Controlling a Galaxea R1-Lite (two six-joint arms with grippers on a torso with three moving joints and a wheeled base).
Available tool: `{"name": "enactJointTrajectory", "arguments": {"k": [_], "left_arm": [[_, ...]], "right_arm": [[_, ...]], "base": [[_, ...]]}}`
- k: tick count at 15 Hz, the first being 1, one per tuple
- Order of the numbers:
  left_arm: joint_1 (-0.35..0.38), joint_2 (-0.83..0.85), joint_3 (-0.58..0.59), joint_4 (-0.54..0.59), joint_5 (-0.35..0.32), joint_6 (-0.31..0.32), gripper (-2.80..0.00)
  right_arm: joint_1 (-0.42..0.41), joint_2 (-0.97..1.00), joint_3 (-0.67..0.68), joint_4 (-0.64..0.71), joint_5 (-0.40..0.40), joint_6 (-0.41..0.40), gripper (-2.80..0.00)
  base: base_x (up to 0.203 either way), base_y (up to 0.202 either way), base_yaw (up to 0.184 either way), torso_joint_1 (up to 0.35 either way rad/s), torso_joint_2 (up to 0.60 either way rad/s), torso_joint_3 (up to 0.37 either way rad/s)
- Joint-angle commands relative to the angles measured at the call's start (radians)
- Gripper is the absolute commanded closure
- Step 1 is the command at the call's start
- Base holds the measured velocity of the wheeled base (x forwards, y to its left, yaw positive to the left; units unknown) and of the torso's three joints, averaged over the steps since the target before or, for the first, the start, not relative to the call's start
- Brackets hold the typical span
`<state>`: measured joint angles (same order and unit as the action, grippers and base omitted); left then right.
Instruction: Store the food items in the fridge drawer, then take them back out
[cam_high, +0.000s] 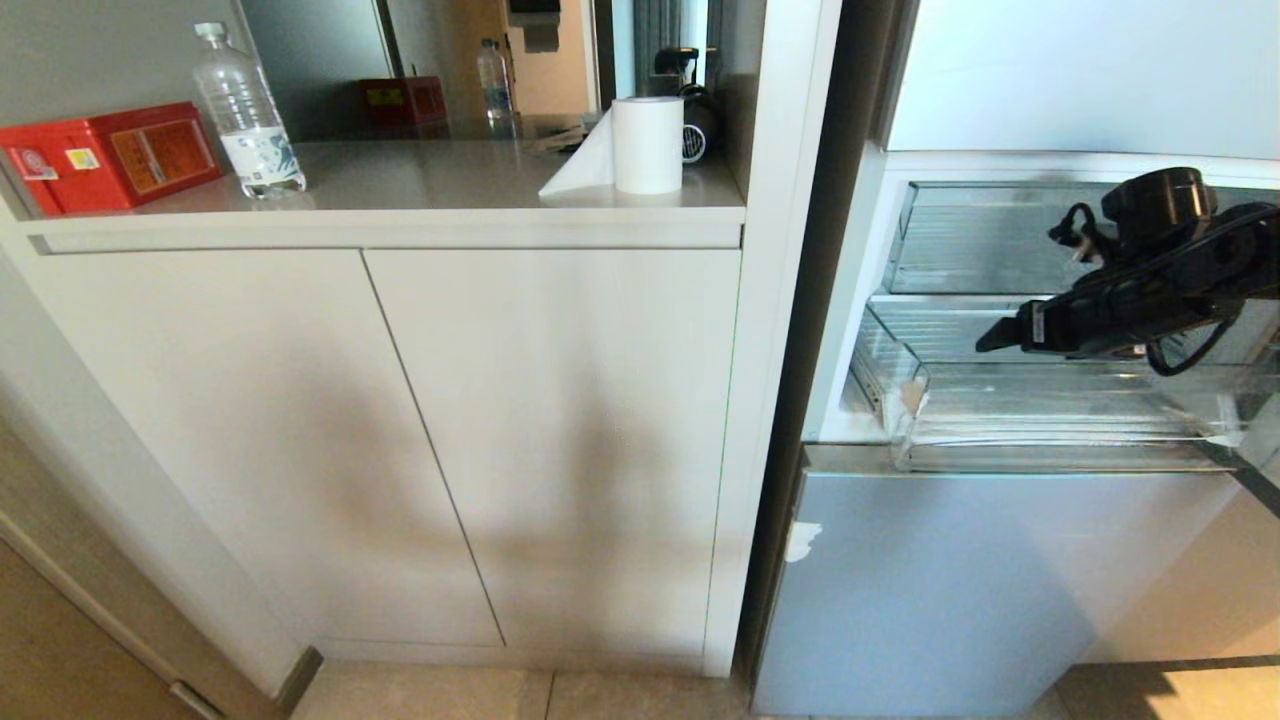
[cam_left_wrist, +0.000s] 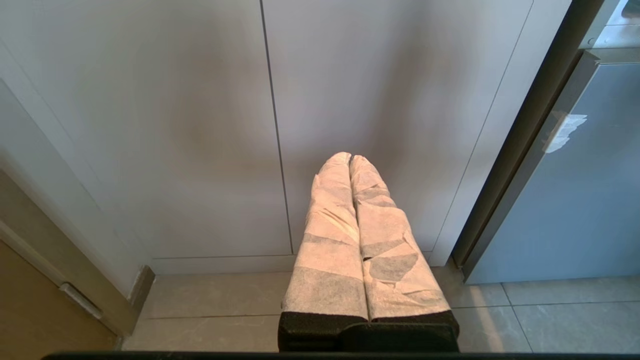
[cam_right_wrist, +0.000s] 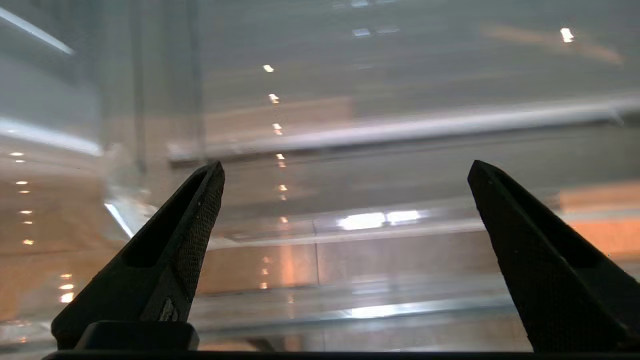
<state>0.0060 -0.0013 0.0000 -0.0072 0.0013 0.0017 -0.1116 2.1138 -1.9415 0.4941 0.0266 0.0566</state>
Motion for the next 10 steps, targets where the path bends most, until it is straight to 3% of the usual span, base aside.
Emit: {"name": "enactJointTrajectory", "arguments": {"k": [1, 5, 10], "left_arm": [[0.000, 0.000, 0.002, 0.000, 0.000, 0.000, 0.00], [0.000, 0.000, 0.002, 0.000, 0.000, 0.000, 0.00], [0.000, 0.000, 0.002, 0.000, 0.000, 0.000, 0.00]], "right_arm": [[-0.013, -0.039, -0.001, 0.052, 0.001, -0.001, -2.80], [-0.047, -0.090, 0.014, 0.179, 0.004, -0.021, -2.80], [-0.073, -0.149, 0.115, 0.195, 0.009, -0.058, -2.80]], "base": [[0.000, 0.000, 0.000, 0.000, 0.00, 0.000], [0.000, 0.000, 0.000, 0.000, 0.00, 0.000], [0.000, 0.000, 0.000, 0.000, 0.00, 0.000]]}}
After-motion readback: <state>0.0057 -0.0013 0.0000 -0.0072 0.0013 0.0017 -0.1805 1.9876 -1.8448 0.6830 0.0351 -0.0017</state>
